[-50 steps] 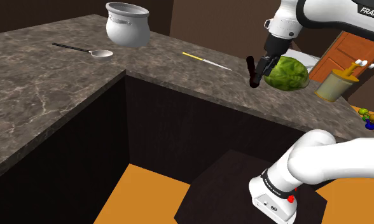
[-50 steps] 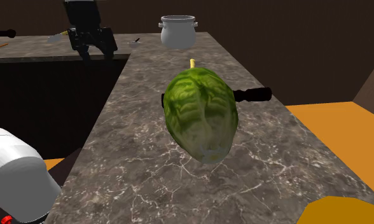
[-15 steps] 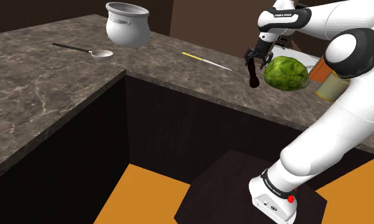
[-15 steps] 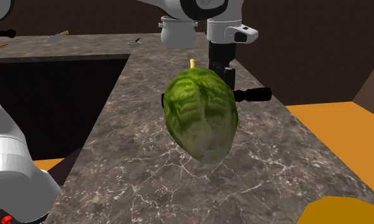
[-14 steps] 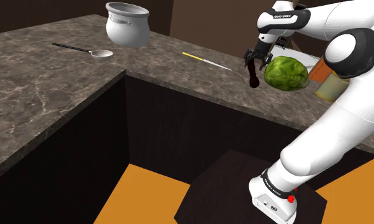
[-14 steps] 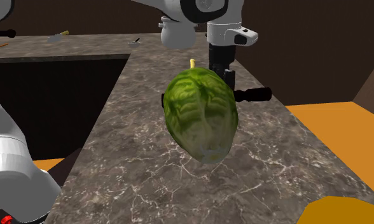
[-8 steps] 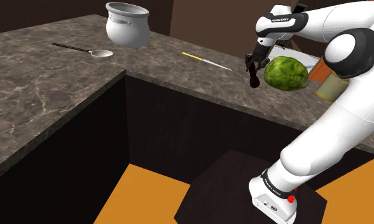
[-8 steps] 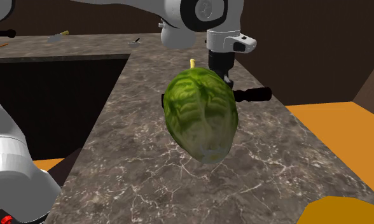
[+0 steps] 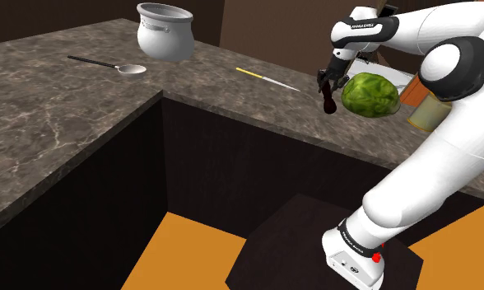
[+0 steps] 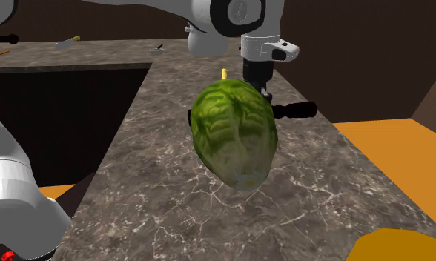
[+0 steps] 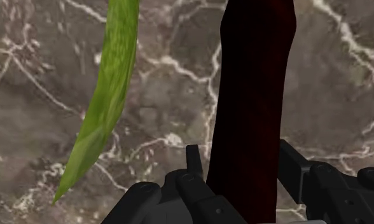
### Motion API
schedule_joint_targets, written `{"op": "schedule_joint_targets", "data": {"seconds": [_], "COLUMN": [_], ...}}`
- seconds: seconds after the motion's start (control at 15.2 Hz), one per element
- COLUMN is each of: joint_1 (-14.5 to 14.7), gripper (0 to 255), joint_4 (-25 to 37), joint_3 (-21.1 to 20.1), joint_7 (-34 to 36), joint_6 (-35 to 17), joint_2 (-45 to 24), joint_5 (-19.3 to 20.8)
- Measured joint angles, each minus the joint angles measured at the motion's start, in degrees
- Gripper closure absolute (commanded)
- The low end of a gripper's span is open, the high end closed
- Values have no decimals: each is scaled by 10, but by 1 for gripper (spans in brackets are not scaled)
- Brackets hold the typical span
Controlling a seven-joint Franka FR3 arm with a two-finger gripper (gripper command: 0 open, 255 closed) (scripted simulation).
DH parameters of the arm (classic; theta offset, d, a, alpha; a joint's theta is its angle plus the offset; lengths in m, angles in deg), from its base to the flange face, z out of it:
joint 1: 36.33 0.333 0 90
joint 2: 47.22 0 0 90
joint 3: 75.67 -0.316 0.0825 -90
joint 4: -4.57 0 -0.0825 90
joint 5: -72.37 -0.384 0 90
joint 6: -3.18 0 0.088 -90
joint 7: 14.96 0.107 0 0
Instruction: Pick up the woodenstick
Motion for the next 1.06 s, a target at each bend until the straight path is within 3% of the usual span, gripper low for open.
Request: {"op": "schedule_joint_targets", "data": {"seconds": [1.06], "joint_1": [-1], "gripper": [255], "joint_4": [115], "joint_3": [0], "joint_7": [-4], "joint_6": [114], "joint_2": [-2], "joint_5": [-1]}}
